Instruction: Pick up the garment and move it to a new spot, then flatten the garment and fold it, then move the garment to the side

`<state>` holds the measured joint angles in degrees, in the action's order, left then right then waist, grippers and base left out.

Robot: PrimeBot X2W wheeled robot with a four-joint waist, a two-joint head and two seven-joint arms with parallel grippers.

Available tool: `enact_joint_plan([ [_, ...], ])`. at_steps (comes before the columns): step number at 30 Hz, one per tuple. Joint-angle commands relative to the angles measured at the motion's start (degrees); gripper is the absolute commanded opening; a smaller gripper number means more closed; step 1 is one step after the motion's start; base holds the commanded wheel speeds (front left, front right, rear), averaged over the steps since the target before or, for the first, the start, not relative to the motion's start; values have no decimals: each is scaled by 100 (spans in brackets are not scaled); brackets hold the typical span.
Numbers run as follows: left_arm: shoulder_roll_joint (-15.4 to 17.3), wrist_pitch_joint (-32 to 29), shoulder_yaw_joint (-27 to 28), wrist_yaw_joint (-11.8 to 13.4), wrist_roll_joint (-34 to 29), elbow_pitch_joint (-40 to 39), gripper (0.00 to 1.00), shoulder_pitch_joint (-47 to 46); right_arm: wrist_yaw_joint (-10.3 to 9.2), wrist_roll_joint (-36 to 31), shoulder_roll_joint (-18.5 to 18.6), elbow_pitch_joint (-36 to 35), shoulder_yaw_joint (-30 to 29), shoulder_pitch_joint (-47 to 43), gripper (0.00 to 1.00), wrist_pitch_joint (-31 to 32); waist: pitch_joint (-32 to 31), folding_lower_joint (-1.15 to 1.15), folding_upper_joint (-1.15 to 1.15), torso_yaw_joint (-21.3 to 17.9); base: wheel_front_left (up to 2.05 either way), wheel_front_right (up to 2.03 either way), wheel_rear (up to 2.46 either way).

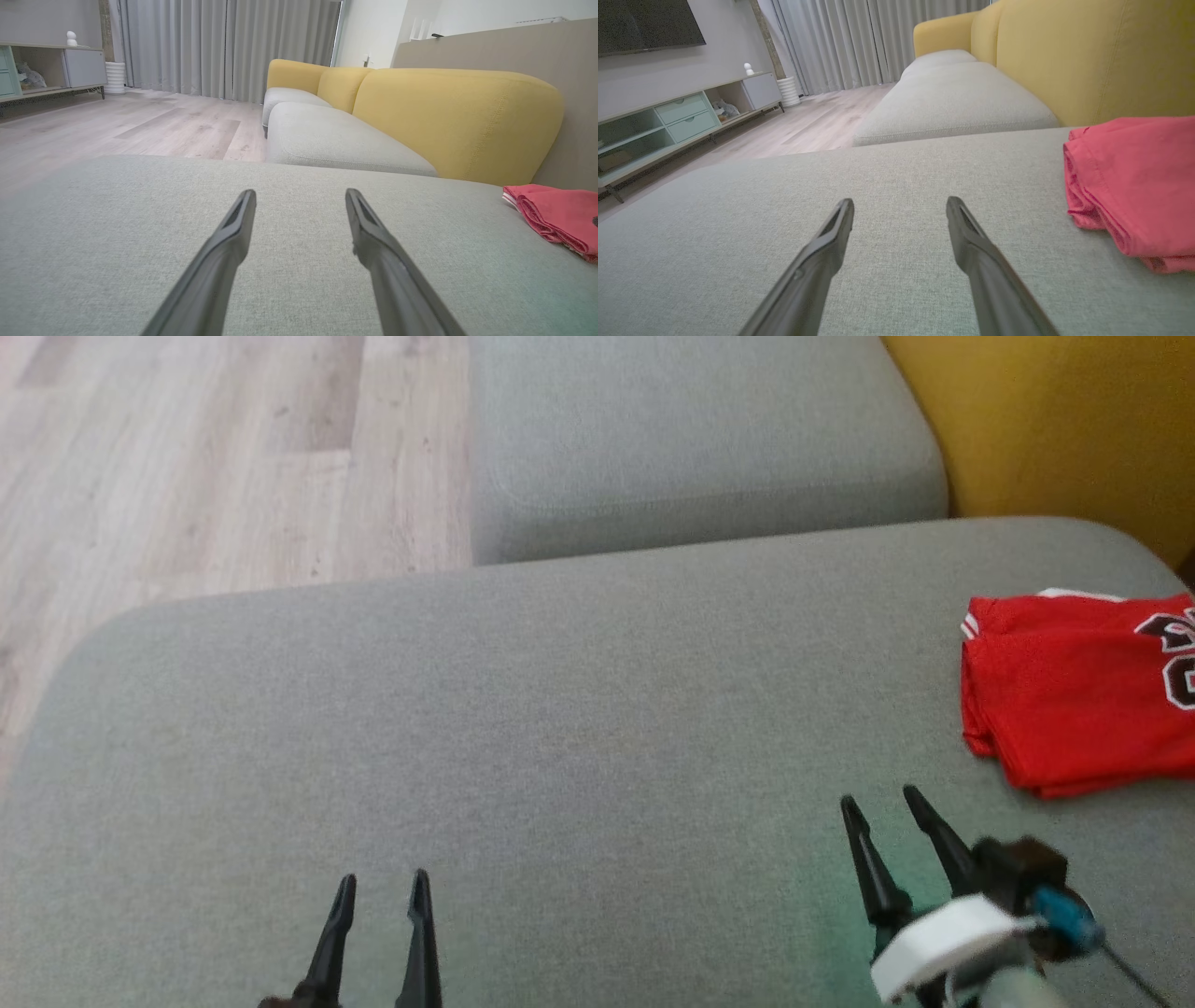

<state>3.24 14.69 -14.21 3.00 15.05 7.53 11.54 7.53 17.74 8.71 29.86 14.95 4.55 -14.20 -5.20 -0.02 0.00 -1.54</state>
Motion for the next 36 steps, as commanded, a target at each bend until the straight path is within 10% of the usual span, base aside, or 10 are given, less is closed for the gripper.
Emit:
enact_joint_plan([
  [1,-36,30,241,27,14,-200,100,-135,-4,-196,-39,-354,-17,-30,100,-79,-92,2,0,44,0,0,0],
  [9,-36,30,393,35,-28,-330,100,24,-4,-1016,-392,-1790,-527,-1088,100,-79,-196,2,0,114,0,0,0],
  [31,-36,30,528,115,-40,-363,100,200,-4,-1248,-576,-1916,-633,-1385,100,-80,-311,2,0,104,0,0,0],
  [32,-36,30,533,110,-64,-368,0,206,-4,-1246,-577,-1914,-622,-1384,0,-80,-321,2,0,94,0,0,0],
  [36,0,-7,305,96,38,65,0,451,0,-1170,-596,-1516,-771,-1681,0,11,-311,2,0,97,0,0,0],
])
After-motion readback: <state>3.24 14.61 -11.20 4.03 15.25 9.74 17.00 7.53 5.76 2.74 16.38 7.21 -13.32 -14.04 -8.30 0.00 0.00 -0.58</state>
